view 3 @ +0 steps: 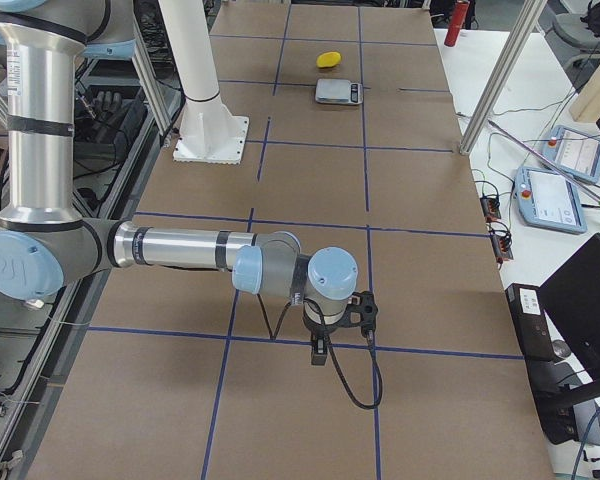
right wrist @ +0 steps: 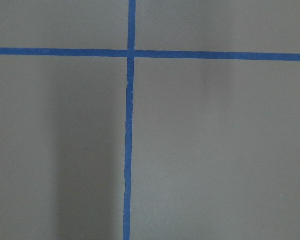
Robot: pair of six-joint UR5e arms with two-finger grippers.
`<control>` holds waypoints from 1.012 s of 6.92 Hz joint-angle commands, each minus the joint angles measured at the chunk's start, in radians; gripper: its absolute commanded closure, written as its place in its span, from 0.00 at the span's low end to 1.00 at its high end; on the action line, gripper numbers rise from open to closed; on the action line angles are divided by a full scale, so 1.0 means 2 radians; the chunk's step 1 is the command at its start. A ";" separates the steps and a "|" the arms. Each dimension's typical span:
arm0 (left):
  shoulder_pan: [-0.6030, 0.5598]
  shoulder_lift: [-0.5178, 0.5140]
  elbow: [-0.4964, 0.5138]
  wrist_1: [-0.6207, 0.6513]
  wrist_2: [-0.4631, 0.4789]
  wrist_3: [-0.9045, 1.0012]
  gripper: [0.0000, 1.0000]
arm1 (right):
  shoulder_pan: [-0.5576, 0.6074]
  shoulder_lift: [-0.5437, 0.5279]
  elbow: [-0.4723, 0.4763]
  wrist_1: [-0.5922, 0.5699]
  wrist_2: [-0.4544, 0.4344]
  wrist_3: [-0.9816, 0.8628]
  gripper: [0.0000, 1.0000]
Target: Weigh mango
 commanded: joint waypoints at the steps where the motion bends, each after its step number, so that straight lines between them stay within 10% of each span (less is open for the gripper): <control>1: 0.000 0.002 -0.001 -0.001 -0.001 0.000 0.00 | 0.000 0.000 0.000 0.000 0.000 0.000 0.00; 4: 0.049 0.000 -0.013 -0.024 -0.017 -0.095 0.00 | 0.000 0.000 0.000 0.001 0.000 0.000 0.00; 7: 0.206 -0.001 -0.028 -0.169 -0.025 -0.495 0.00 | 0.000 0.000 0.000 0.000 0.000 0.000 0.00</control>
